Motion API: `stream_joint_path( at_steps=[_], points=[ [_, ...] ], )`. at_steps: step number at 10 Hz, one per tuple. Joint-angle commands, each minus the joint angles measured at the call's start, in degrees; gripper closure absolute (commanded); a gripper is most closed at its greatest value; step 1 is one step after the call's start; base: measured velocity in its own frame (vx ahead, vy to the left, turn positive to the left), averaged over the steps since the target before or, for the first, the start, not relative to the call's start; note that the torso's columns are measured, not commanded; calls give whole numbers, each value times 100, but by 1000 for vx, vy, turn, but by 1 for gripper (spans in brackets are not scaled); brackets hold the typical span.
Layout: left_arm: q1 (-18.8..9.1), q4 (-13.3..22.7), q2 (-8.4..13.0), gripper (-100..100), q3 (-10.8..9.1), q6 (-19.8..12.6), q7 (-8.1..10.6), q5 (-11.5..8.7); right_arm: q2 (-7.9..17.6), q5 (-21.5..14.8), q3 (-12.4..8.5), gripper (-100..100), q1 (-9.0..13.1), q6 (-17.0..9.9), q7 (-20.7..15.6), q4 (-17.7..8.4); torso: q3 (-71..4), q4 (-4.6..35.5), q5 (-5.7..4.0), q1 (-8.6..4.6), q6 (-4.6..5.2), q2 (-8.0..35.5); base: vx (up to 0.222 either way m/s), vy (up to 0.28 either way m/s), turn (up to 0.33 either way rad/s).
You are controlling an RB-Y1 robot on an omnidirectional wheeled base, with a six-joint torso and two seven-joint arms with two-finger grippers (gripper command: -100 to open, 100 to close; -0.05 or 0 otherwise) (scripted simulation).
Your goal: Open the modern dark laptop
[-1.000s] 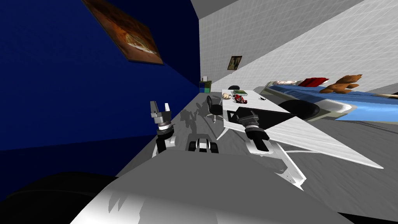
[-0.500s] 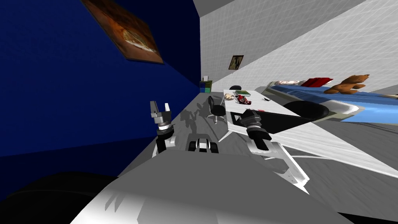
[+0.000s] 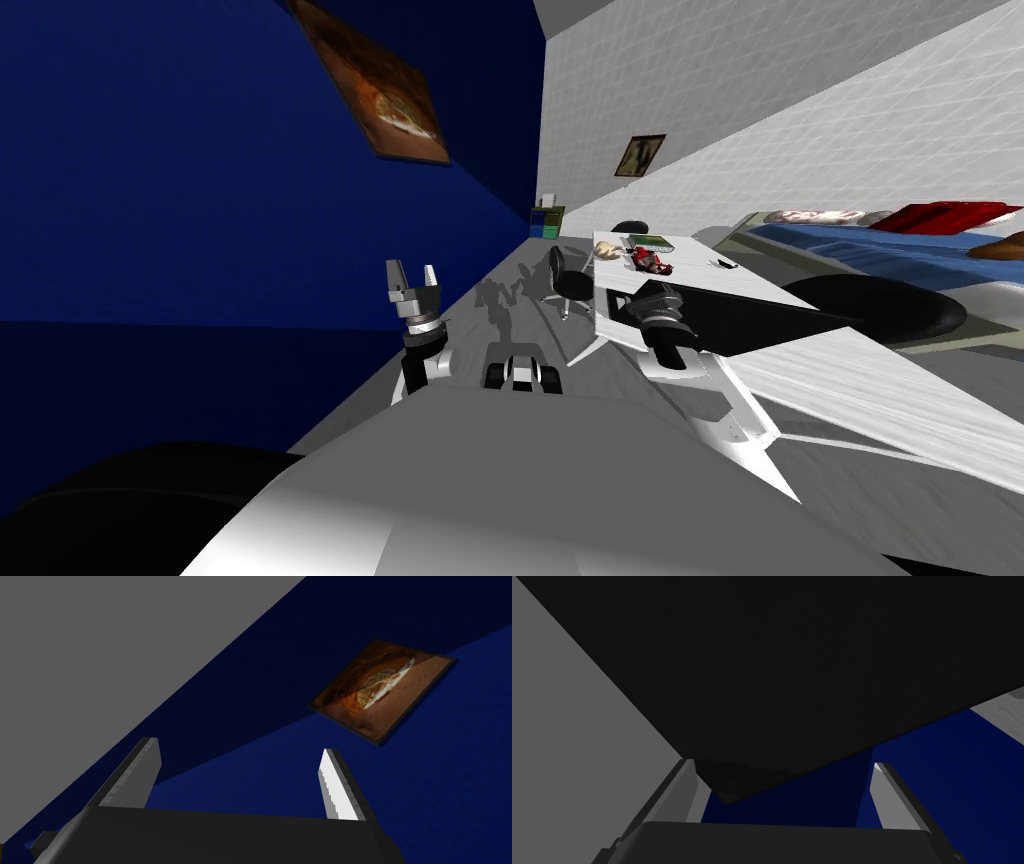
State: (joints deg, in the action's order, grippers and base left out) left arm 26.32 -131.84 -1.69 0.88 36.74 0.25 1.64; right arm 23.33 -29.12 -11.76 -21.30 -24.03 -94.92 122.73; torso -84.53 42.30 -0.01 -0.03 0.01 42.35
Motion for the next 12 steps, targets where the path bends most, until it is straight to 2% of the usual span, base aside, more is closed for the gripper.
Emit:
stream_joint_path(
  at_steps=[1,5,6,7,12],
  points=[
    [0,0,0,0,0,0,0,0,-43,-160,-239,-100,442,-256,37,-433,-6,-3,1,3,-1,-9,-182,-25,300],
    [1,0,0,0,-1,0,0,0,-38,-347,-631,-100,1131,-638,107,-1104,-6,-3,0,0,0,-10,-167,-19,332],
    [1,0,0,0,0,0,0,0,-52,-336,-563,-100,1046,-559,95,-1023,-2,-1,1,6,-1,-4,-79,0,65],
    [3,-1,0,0,-1,0,0,0,-39,-300,-533,100,960,-542,90,-960,-14,-6,2,5,6,-26,45,7,-264],
    [7,-2,1,0,-2,2,0,0,-45,-67,-43,100,104,-65,2,-104,-3,-1,1,2,-1,-5,168,13,-328]
  ],
)
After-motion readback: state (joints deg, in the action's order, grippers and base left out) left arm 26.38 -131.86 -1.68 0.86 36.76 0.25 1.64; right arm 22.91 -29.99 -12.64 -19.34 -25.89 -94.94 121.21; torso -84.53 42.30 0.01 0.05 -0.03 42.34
